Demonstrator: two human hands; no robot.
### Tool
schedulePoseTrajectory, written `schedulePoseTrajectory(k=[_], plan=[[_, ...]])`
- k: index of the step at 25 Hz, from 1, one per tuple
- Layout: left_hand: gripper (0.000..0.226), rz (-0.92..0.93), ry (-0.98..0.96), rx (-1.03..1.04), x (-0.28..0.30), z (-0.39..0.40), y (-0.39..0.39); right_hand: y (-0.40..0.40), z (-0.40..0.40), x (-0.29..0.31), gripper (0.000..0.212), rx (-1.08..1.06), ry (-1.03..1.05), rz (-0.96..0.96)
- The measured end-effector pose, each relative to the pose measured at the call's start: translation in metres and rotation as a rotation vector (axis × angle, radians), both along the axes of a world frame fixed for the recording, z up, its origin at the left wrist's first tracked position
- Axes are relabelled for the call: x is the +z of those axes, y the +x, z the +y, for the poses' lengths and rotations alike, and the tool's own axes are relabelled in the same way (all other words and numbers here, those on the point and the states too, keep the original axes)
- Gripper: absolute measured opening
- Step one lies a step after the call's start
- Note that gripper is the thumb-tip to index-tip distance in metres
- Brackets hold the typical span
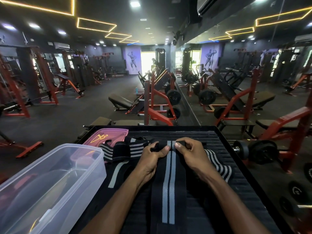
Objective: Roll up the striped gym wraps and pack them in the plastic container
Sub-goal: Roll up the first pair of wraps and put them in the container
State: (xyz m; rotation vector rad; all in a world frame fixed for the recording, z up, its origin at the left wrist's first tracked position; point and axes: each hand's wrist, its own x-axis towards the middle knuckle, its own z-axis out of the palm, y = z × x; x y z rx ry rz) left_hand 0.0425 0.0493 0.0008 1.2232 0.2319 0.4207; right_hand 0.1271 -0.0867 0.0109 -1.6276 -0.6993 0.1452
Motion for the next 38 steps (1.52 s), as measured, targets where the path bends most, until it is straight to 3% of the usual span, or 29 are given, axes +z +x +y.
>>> schedulePoseTrajectory(k=[3,9,13,15,18,23,29,31,34,36,38], plan=[[0.019,-0.017,-0.049,-0.034,0.002,-0.002,-0.001,0.0,-0.001,0.0,0.016,0.012,0.01,-0.039],[0.019,0.004,0.271,0.055,0.005,0.002,-0.003,-0.003,-0.002,0.001,0.01,0.05,0.019,0.131],[0.022,-0.023,0.08,0.016,0.003,0.003,-0.001,-0.002,-0.004,0.003,0.007,0.043,-0.007,0.065],[0.019,-0.009,-0.026,-0.013,0.003,0.004,0.0,-0.002,-0.003,0.002,0.017,0.053,0.004,0.046],[0.019,0.073,0.037,0.016,0.002,0.004,0.0,-0.002,-0.002,0.0,0.026,0.054,0.023,0.062],[0.011,0.059,0.235,0.065,-0.001,0.006,-0.001,-0.004,-0.005,0.004,0.007,0.056,-0.009,0.144],[0.033,0.075,0.015,-0.034,-0.002,0.008,0.0,-0.004,-0.007,0.004,0.024,0.048,0.041,0.086],[0.028,0.074,0.074,-0.01,-0.003,0.009,-0.001,-0.004,-0.006,0.004,0.028,0.066,0.02,0.05],[0.013,0.05,0.202,0.038,-0.002,0.011,-0.002,-0.002,-0.004,0.003,0.017,0.079,0.031,0.162],[0.018,0.053,0.264,0.031,-0.001,0.01,-0.003,-0.001,-0.004,0.002,0.006,0.072,-0.025,0.185],[0.027,0.069,0.294,0.011,0.0,0.008,-0.004,-0.001,-0.005,0.002,0.006,0.043,-0.073,0.088]])
